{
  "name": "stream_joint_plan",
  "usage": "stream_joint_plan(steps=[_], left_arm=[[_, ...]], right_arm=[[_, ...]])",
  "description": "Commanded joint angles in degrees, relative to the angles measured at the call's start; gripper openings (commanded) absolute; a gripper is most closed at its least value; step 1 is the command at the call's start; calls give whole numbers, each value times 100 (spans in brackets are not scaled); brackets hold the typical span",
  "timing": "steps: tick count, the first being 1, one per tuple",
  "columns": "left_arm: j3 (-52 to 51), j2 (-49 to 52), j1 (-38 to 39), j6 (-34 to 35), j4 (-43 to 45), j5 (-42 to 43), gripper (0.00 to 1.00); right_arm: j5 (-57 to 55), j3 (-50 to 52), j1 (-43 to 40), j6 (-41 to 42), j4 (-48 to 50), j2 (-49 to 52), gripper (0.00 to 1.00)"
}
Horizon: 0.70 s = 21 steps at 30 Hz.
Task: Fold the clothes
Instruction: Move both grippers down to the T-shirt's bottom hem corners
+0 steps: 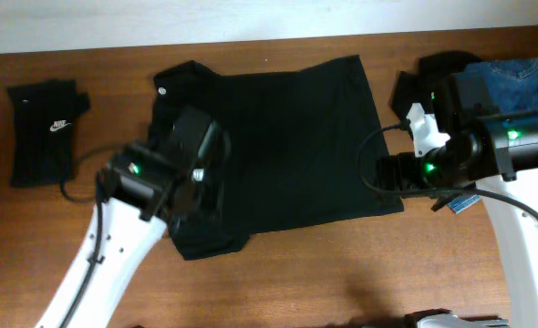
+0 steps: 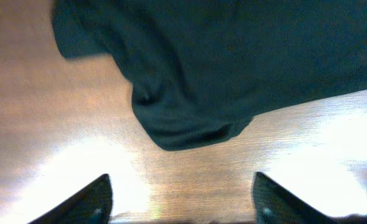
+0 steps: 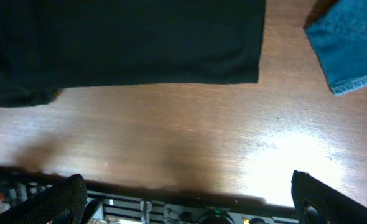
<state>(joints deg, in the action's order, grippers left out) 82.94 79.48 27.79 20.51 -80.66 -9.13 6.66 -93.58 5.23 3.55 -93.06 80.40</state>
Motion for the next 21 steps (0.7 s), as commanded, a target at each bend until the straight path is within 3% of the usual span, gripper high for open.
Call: stream_joint_plan(steps=[1,5,16,21], left_arm=[[-929,-629,-11,463,289,-81,82],[-1725,-973,-140,754,796,-72,99],[-2865,-931,-1005,717,1847,612,99],[-2966,-931,-1582,201,2096,1447,99]], right_arm=[[-490,275,-4,247,-7,-107,99],[-625,678,-4,343,256,-109,99],[-785,1845,-11,337,1386,-107,99],[-671,2232,-260,343,1797,-81,99]])
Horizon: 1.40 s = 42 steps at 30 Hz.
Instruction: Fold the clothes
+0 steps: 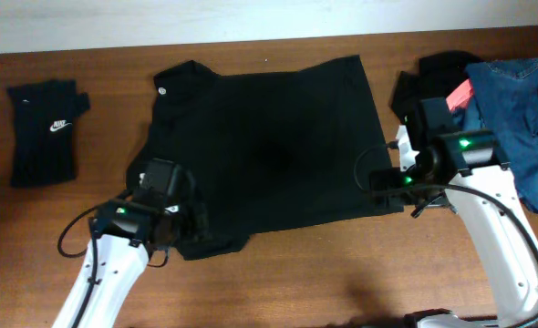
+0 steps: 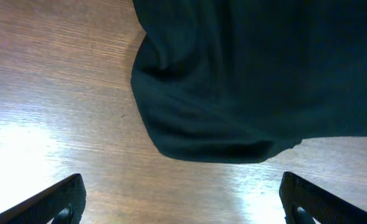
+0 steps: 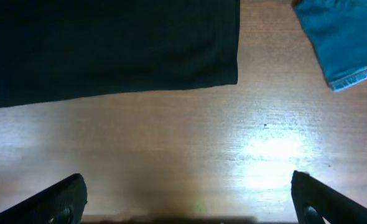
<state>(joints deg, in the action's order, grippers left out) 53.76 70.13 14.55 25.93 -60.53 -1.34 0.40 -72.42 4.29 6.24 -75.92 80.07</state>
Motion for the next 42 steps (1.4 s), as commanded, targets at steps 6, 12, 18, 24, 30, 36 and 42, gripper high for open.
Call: stream_joint_plan(steps=[6,12,18,24,30,36,42], left_arm=[[-48,46,-459,-374,337,870,99],[-48,271,-459,-374,566,1231,99],[-48,487,-459,-372,544,1252,99],[-48,603,-459,-372,608,1248,99],[-48,831,-459,-372,588,1228,99],[-48,1071,-455,-369,433,1054,99],[-48,1156,-455,-372,216,968,99]], right_arm=[[83,118,-619,179,260,13,99],[59,173,-813,175,435,13,99],[66,623,-813,2,914,13,99],[83,1108,-813,2,1515,13,98],[85,1443,-813,2,1873,17,99],[85,1799,-813,0,2162,17,99],[326,2144,-813,-313,2702,35,99]])
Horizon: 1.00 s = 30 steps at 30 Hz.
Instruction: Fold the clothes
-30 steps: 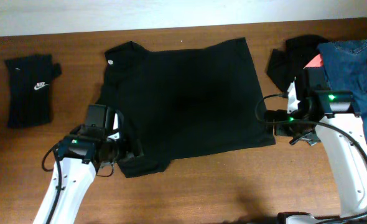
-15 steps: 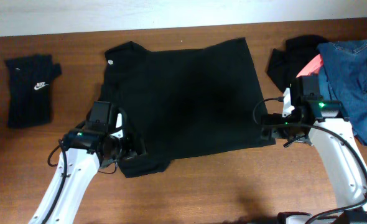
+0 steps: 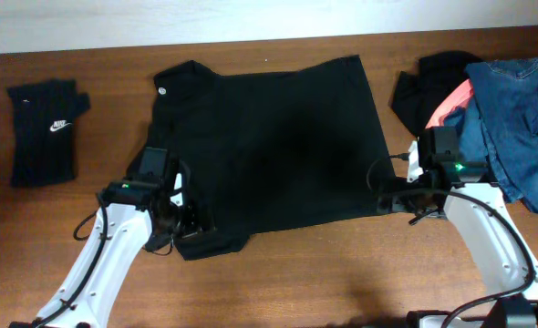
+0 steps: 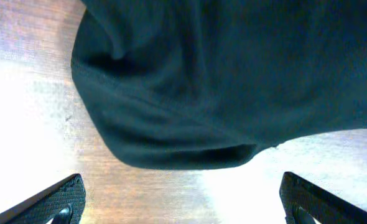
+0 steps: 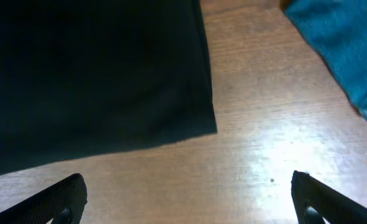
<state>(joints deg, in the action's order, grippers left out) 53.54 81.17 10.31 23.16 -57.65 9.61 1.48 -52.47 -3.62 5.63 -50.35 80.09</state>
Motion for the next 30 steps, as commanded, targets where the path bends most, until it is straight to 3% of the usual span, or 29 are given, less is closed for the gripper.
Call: stream_joint_plan(steps=[1,30], left_arm=[[-26,52,-31,-94,-98,-197,99],[-452,52,-20,-90,127,-118,99]], right_arm=[[297,181,-22,-289,225,46,99],[42,234,-22,-540,787,417,99]])
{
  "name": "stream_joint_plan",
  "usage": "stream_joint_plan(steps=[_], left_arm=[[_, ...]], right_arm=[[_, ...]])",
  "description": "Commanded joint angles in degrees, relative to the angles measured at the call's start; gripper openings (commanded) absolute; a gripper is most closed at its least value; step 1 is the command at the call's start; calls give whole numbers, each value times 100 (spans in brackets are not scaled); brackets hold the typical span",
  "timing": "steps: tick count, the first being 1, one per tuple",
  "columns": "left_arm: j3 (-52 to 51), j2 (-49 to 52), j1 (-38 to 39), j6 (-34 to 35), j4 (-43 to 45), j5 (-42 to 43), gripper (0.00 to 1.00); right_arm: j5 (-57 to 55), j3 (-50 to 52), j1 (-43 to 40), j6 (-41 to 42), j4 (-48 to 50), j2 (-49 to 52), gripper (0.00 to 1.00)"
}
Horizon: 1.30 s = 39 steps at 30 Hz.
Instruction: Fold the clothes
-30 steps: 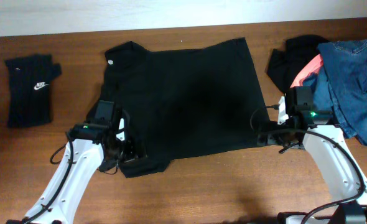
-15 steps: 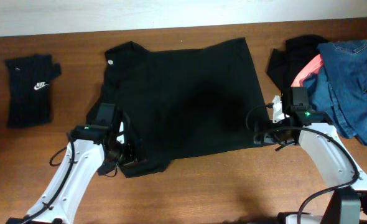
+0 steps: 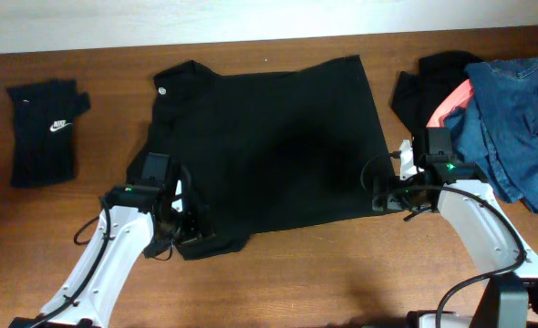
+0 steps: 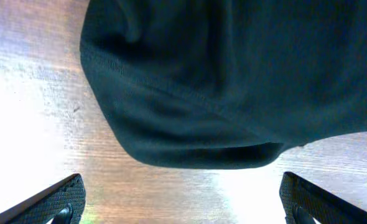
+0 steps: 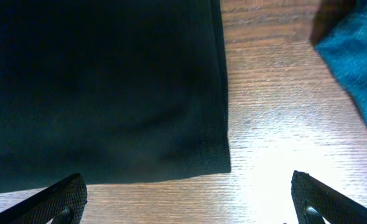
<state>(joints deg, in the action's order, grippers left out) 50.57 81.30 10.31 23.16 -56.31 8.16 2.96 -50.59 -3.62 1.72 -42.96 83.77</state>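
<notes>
A black T-shirt (image 3: 269, 146) lies spread flat on the wooden table (image 3: 342, 273). My left gripper (image 3: 189, 232) is low at the shirt's near-left sleeve. In the left wrist view the rounded sleeve (image 4: 190, 124) lies just ahead of my open left gripper (image 4: 183, 205), which holds nothing. My right gripper (image 3: 383, 196) is at the shirt's near-right corner. In the right wrist view that hem corner (image 5: 218, 155) lies just ahead of my open right gripper (image 5: 186, 202), with bare wood between its fingers.
A folded black garment with a white logo (image 3: 46, 132) lies at the far left. At the right edge is a pile of clothes: blue jeans (image 3: 511, 118), a coral piece (image 3: 451, 98) and a black piece (image 3: 433, 73). The jeans (image 5: 357, 62) lie close to my right gripper.
Both grippers have come slightly closer to the shirt, the left to the sleeve and the right to the hem corner. Both stay open. The shirt has not moved.
First both arms were high, the left over the shirt's left side and the right beside its right edge. Then both grippers were lower, near the shirt's near edge. They now sit low and open at the sleeve and hem corner.
</notes>
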Motion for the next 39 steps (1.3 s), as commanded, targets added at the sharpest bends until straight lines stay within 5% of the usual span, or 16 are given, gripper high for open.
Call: stream_joint_plan(steps=[1,39], left_arm=[[-186,39,-20,-92,-11,61,99],[-382,39,-20,216,17,103,99]], right_arm=[[-103,46,-22,-149,81,68,99],[-240,57,-22,-151,321,568,99]])
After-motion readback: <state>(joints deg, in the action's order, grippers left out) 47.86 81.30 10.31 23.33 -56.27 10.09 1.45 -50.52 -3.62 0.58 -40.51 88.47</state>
